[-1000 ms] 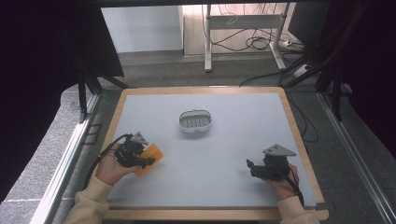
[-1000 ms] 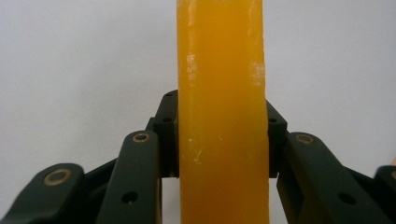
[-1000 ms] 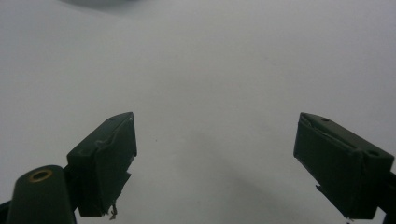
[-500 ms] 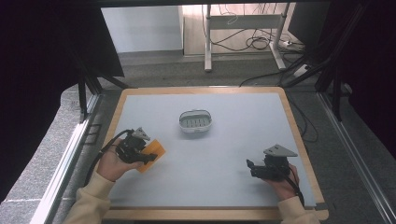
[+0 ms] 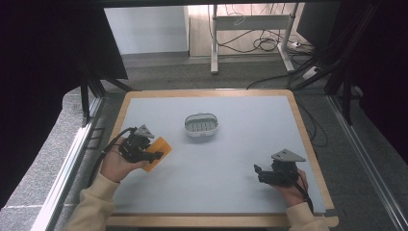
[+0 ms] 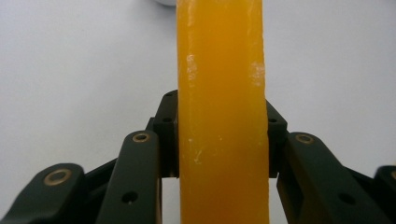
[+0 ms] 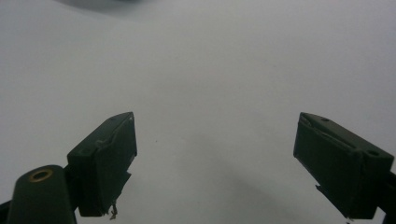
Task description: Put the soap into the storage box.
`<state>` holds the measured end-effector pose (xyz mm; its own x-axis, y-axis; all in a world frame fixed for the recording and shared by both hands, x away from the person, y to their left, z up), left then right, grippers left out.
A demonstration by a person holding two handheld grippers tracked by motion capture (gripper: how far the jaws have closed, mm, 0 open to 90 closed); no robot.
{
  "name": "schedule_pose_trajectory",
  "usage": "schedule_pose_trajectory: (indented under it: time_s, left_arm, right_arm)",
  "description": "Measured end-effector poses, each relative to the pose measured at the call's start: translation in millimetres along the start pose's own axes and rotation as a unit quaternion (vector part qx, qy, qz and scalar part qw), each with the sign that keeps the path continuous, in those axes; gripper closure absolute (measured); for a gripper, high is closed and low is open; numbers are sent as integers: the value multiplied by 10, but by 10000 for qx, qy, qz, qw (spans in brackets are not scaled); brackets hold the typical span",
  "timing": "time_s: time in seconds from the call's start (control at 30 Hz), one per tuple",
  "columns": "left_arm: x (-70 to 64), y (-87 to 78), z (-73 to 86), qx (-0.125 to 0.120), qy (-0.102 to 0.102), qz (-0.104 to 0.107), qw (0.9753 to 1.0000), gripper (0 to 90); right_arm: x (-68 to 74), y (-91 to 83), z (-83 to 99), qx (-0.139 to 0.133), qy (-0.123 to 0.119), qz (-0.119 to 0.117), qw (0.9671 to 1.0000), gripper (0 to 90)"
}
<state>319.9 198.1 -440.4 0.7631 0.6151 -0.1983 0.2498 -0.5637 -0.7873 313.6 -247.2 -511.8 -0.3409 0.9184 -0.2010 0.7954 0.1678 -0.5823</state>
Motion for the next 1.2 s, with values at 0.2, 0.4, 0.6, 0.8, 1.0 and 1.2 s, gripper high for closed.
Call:
schedule_pose_trajectory:
  time_s: [0.2, 0.4, 0.6, 0.8, 1.0, 1.2]
  left_arm:
    - [-52, -14, -82, 26, 120, 14, 9999, 619]
    - [-105, -26, -151, -9, 217, 21, 9998, 619]
    - [-111, -7, -221, -50, 252, 22, 9997, 619]
    - [-108, 25, -272, -6, 268, 70, 9996, 619]
    - [-76, 50, -317, -4, 263, 49, 9996, 619]
    - [-16, 53, -358, -139, 237, 37, 9996, 618]
  right_arm:
    - [-2, -17, 1, -29, -16, 6, 10000, 137]
    - [-6, -21, 1, -44, -7, 21, 10000, 136]
    - [-5, -17, 5, -23, -9, 30, 10000, 136]
    - [-8, -9, 15, -2, -7, 44, 10000, 136]
    - [-11, -7, 17, 6, -18, 42, 10000, 136]
    - [-12, 0, 20, 15, -9, 56, 10000, 136]
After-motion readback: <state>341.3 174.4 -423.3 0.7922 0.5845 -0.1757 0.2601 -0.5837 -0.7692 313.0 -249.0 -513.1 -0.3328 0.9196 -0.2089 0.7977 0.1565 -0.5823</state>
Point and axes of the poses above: each handheld gripper's, and its own axes: y roughly forward along the jaws, z roughly out of its underside, x roughly to its left, the point moved 1 cm from there along y, roughly forward along the jaws, and after that the axes turned 12 degrees about z, right-handed, at the moved point
